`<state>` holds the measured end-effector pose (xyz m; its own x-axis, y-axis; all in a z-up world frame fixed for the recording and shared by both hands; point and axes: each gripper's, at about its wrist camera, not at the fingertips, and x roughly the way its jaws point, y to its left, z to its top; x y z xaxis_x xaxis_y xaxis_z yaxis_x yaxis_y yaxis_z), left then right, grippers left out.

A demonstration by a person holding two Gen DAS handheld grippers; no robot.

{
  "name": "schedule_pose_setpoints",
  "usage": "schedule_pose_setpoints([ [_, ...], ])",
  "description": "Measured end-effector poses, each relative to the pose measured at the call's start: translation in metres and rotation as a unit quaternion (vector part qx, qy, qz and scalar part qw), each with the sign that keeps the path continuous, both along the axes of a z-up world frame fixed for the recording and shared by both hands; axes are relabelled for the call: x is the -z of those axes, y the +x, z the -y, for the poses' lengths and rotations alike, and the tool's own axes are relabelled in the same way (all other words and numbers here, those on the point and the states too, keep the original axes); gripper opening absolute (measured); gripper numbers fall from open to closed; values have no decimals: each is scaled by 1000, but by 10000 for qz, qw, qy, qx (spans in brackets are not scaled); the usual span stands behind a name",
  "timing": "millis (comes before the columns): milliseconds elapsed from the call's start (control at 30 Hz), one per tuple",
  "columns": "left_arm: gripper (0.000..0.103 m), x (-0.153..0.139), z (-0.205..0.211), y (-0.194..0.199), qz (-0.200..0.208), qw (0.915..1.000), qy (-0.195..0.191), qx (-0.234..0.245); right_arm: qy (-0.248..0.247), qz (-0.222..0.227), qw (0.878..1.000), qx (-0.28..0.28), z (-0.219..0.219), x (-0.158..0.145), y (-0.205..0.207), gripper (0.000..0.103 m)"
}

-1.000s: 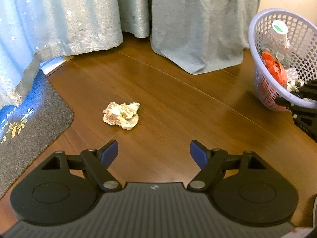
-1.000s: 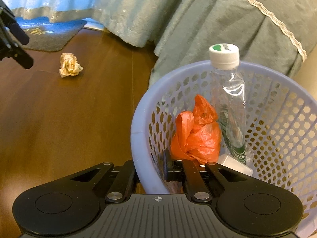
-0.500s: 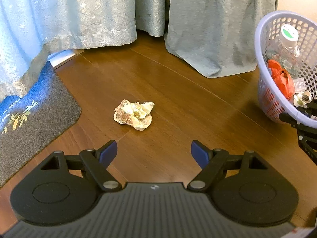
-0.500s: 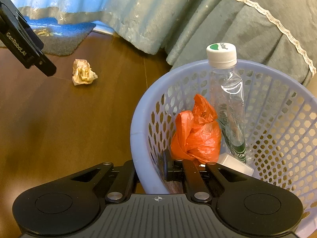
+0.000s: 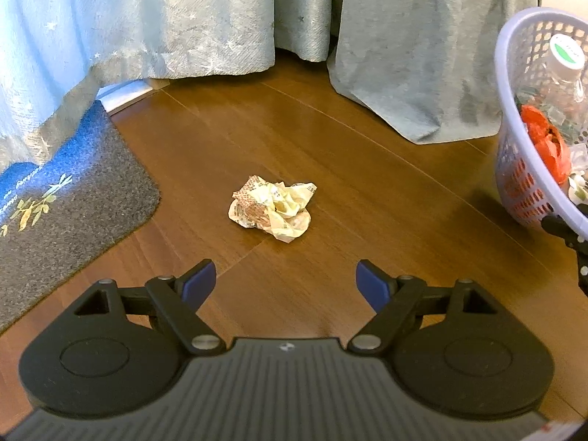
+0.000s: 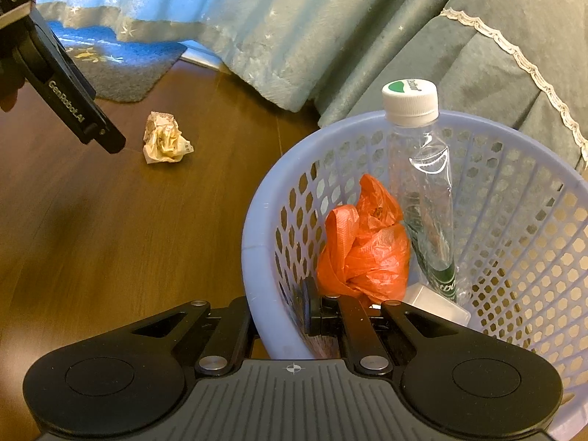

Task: Collect trash
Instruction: 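Move the open left tool down toward the crumpled tissue on the floor, then close the left tool on the crumpled tissue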

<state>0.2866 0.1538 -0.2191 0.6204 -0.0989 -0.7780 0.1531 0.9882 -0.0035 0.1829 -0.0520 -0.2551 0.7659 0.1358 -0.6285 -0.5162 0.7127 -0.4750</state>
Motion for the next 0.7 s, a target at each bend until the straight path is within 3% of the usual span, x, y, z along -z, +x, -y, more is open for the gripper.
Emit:
schedule_pose_setpoints([
  [533,83,34,-13,38,305,9994,-83,-157,-30,192,9998,-5,-14,13,-1,7],
  [700,74,36,-15,54,358,9992,-118,-152,-44,235,9997,-66,-13,16,-6,7],
])
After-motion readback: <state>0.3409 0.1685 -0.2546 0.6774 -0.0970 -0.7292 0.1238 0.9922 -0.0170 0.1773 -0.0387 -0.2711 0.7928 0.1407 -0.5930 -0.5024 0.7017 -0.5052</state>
